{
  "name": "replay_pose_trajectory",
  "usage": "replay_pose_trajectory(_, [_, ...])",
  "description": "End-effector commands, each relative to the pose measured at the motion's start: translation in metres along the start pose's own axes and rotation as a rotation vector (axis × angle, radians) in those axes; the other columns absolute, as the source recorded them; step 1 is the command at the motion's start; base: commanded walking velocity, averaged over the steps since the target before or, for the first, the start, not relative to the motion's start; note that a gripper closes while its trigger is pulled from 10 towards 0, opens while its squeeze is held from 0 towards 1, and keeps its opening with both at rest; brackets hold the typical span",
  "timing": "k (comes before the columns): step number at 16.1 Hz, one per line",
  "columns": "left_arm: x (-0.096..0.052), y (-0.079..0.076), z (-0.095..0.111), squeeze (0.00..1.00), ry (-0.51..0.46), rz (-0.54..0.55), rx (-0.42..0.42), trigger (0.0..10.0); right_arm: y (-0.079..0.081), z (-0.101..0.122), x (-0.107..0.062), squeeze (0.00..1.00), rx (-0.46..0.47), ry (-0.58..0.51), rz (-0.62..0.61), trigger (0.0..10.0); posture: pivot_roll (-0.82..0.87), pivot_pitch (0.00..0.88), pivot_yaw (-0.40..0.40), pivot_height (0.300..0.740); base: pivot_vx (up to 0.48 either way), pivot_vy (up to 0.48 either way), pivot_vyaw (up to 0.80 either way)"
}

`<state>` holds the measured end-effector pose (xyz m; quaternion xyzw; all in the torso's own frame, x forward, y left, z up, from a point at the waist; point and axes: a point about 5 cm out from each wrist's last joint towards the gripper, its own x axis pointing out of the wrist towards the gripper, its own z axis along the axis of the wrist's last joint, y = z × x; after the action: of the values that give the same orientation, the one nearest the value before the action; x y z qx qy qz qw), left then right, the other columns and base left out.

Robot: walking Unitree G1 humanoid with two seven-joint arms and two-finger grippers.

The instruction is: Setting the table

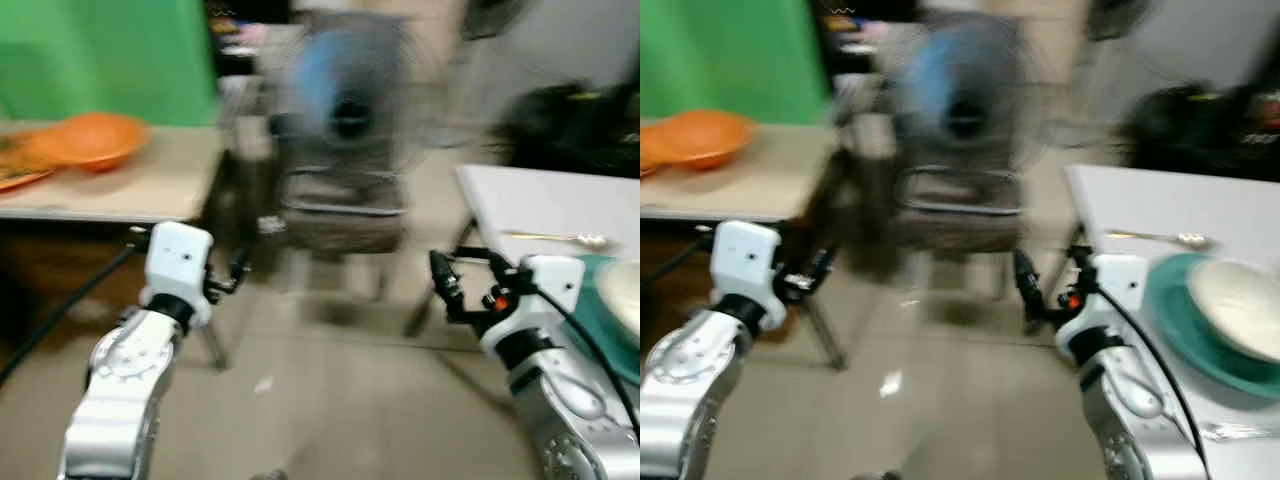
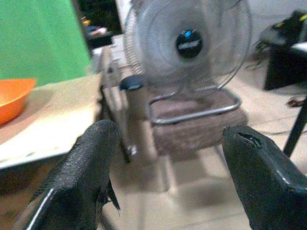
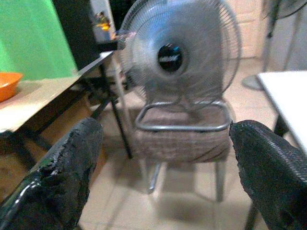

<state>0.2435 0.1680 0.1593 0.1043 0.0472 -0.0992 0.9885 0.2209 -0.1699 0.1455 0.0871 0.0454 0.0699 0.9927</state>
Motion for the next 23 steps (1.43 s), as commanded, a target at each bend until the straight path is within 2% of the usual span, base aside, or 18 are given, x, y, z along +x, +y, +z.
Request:
replay_pose_trajectory(1, [0.003,0.0,0.004,0.0,-0.013,-0.004,0.011,10.0,-0.003,0.001,0.003,0.09,-0.036,0.015,-0.04,10.0,0.07,0.0,-0.025,0.74,0.0,0.319,0.0])
replay_pose_trajectory(2, [0.005,-0.001,0.005,0.0,-0.017,-0.008,0.009,10.0,-0.003,0.001,0.003,0.0,-0.032,0.017,-0.041,10.0,0.07,0.0,-0.025,0.74,0.0,0.36,0.0])
replay_pose_trajectory(3, [0.007,0.0,0.006,0.0,-0.02,-0.01,0.006,10.0,-0.003,0.001,0.004,0.0,-0.026,0.017,-0.051,10.0,0.06,0.0,-0.019,0.74,0.0,0.409,0.0])
replay_pose_trajectory(5, [0.013,0.004,0.01,0.0,-0.032,-0.003,0.008,10.0,-0.01,0.004,0.009,0.0,-0.1,0.018,-0.164,10.0,0.05,0.0,-0.015,0.74,0.0,0.409,0.0])
replay_pose_trajectory(10, [0.012,0.003,0.008,0.0,-0.029,-0.003,0.01,10.0,-0.004,0.002,0.014,0.0,-0.068,0.016,-0.068,10.0,0.07,0.0,-0.034,0.74,0.0,0.41,0.0])
replay_pose_trajectory(12, [0.012,0.003,0.008,0.0,-0.028,-0.005,0.014,10.0,0.001,0.001,0.015,0.0,-0.015,0.024,-0.049,10.0,0.08,0.0,-0.039,0.74,0.0,0.412,0.0])
replay_pose_trajectory(20, [0.013,0.004,0.011,0.0,-0.037,-0.015,0.02,10.0,0.007,-0.003,0.016,0.0,0.0,0.03,-0.007,10.0,0.09,0.0,-0.038,0.74,0.0,0.405,0.0])
replay_pose_trajectory(23, [0.013,0.005,0.014,0.0,-0.052,-0.007,0.009,10.0,0.011,-0.004,0.016,0.0,0.026,0.033,0.029,10.0,0.1,0.0,-0.04,0.74,0.0,0.0,0.0])
